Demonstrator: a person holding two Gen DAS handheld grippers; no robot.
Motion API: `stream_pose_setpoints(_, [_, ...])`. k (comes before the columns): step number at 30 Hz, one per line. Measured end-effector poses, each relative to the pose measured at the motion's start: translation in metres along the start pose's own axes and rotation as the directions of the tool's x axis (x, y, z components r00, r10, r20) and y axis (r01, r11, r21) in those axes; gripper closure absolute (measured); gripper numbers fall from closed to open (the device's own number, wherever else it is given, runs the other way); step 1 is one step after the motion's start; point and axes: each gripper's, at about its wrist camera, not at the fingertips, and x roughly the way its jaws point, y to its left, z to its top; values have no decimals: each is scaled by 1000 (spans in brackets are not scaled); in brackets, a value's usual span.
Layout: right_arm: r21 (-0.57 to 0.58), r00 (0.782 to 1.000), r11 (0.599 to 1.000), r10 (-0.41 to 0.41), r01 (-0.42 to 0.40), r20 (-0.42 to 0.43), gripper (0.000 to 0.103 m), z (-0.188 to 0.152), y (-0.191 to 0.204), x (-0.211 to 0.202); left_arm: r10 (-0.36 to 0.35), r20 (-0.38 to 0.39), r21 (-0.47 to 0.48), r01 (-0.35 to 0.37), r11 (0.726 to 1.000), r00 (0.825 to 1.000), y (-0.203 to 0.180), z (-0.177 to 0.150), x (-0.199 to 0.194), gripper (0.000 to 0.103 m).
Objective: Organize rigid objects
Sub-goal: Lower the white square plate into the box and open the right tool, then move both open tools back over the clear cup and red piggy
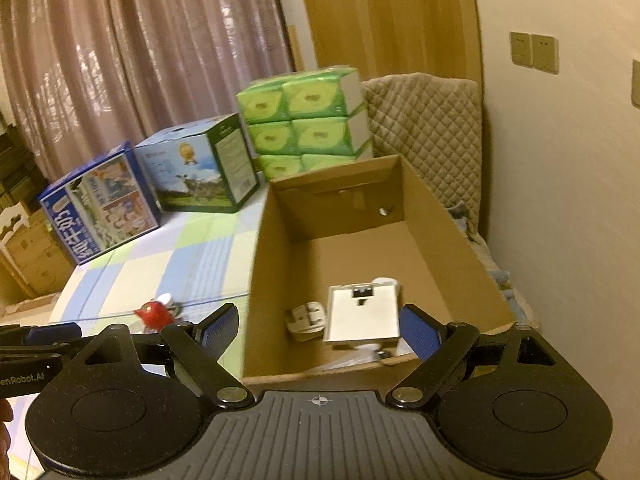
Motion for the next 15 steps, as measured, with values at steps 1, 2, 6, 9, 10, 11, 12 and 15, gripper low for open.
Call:
stream_pose_setpoints(1, [-6,1000,1000,5,-5,1,18,0,5,-1,4,3,-14,-4,1000,1000,4,-2,-4,42])
stream_pose_setpoints(2, [-13,1000,1000,11,-11,1,18,-1,10,-2,10,8,-24,-9,1000,1000,9,-3,-8,41])
stream_pose_setpoints(6, [-24,999,999,33,-33,1,18,-4,26,-6,38,26,-38,-37,999,999,23,-8,-24,29])
stream_pose_setpoints(9, [-42,999,998,49,-49,-2,18,-7,40,-8,57,32,-50,-55,997,998,34,-11,-33,25])
stream_pose_setpoints(10, [-45,999,998,54,-54,-3,18,-8,43,-7,65,34,-55,-63,997,997,38,-12,-36,23])
stream_pose_setpoints(11, [-51,998,997,60,-60,-7,18,-9,48,-7,71,36,-60,-69,996,997,42,-13,-38,23])
stream_pose_setpoints(12, [-55,998,996,64,-65,-10,18,-10,51,-7,79,37,-63,-77,995,996,46,-15,-41,22])
stream_pose_setpoints(15, [-71,997,994,81,-82,-18,18,-13,62,-5,98,49,-84,-94,992,994,60,-20,-48,21])
